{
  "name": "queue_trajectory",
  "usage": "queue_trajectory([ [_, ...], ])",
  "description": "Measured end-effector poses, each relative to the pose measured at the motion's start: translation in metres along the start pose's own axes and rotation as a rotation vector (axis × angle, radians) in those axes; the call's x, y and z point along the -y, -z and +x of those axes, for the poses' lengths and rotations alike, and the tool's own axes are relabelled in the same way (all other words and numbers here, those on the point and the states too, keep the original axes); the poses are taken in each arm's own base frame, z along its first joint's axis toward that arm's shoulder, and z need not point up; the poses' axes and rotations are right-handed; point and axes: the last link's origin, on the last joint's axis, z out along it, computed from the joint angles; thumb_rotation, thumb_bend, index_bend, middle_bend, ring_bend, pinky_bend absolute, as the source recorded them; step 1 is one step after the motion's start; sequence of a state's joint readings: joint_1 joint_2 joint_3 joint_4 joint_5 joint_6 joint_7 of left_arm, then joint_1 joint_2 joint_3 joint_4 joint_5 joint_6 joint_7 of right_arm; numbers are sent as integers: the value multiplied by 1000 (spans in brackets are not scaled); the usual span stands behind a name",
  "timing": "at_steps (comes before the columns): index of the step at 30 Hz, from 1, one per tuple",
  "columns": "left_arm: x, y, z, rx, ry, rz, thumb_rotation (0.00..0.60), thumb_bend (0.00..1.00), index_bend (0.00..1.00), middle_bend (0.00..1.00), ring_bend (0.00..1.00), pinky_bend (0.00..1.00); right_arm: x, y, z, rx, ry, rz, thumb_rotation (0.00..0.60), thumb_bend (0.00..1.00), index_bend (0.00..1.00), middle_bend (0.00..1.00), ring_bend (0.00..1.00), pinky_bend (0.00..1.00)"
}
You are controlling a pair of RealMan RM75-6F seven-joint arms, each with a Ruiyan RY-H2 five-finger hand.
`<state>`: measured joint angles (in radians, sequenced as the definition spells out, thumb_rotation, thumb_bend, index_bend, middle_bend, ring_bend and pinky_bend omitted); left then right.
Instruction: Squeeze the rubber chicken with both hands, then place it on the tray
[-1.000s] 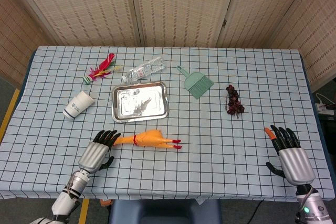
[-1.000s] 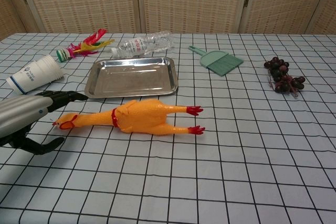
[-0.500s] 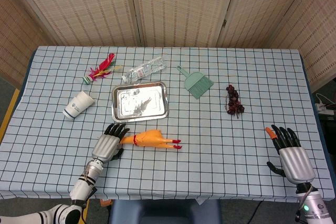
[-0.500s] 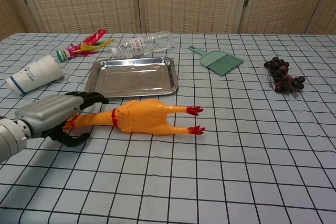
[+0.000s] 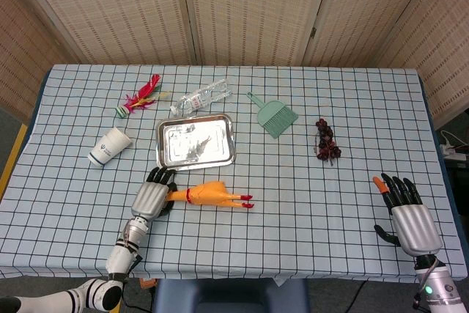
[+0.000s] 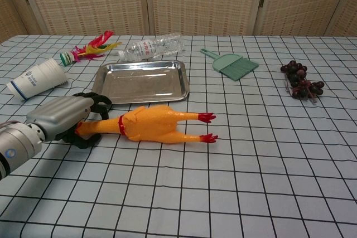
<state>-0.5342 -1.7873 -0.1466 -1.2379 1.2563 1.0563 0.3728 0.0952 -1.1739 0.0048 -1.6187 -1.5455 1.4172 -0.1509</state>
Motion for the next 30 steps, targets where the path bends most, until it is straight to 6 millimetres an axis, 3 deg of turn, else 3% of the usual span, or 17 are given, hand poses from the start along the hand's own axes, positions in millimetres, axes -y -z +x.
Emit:
queue_trajectory([
  [5,-3,0,5,-62,24,-1,600,590,750,277,140,135,0,1,-1,7,0,0,600,147,0,0,0,0],
  [8,-5,2,8,-106,55,-3,600,655,810,344,189,152,0,1,-1,9,0,1,600,148,0,0,0,0],
  [15,-5,7,6,-102,72,-1,600,718,823,416,237,181,1,2,-1,11,-1,1,600,147,0,0,0,0],
  [18,-4,8,6,-98,65,1,600,748,827,496,318,280,1,2,-1,13,-2,1,600,147,0,0,0,0],
  [20,-3,9,4,-92,48,7,600,768,827,558,393,400,1,2,-2,15,-2,1,600,147,0,0,0,0],
  [23,0,11,2,-78,43,20,600,785,828,592,454,497,0,3,-2,20,-2,2,600,147,0,0,0,0],
  [30,2,13,5,-78,85,5,600,788,851,654,545,597,0,3,-2,28,-2,4,600,147,0,0,0,0],
])
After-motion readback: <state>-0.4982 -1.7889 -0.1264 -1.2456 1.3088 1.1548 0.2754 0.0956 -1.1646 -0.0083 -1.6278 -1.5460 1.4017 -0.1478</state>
